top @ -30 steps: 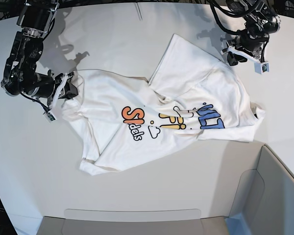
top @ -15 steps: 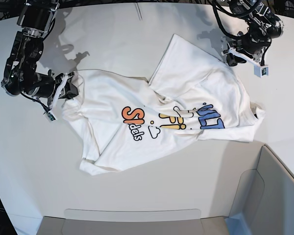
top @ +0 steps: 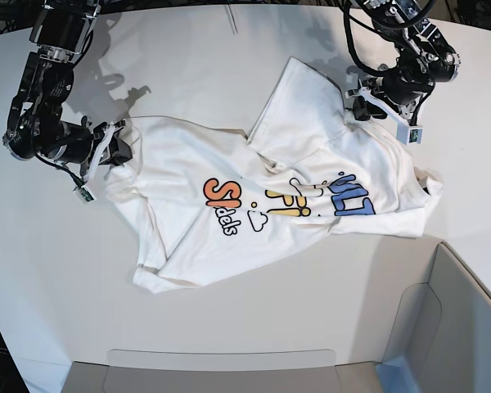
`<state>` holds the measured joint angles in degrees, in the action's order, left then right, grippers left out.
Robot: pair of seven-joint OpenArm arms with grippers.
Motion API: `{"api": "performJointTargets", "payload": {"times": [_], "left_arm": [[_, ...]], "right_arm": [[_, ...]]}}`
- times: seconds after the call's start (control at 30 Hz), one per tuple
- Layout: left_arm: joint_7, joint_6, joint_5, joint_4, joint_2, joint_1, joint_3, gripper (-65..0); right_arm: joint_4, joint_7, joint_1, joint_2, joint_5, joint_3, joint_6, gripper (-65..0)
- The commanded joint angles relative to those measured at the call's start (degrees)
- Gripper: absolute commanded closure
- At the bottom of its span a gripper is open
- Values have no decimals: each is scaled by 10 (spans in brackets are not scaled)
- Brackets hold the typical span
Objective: Layout the t-shirt on the table in an organized manner, then fold the t-shirt properly
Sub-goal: 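Grasp the shirt shoulder with the left gripper and pull it outward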
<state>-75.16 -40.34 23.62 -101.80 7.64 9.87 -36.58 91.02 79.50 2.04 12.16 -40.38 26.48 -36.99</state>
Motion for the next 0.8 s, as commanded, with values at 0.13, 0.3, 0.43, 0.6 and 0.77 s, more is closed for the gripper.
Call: {"api": "performJointTargets", "payload": {"times": [0.13,0.3,0.43,0.6,0.77], "left_arm": [[-48,3,-29,7,6,20,0,-245],[-48,3,-29,5,4,42,0,-245],[-48,3,-31,5,3,41,0,-245],[-48,3,-34,5,2,26,1,-175],[-48,3,-34,5,-25,-4,1,-146]], "right_arm": [[10,-7,9,7,-11,3,-1,0],[10,-7,8,7,-11,3,-1,0],[10,-7,7,7,-11,3,-1,0],[10,-7,7,7,-11,3,-1,0],[10,-7,7,7,-11,2,-1,0]]}}
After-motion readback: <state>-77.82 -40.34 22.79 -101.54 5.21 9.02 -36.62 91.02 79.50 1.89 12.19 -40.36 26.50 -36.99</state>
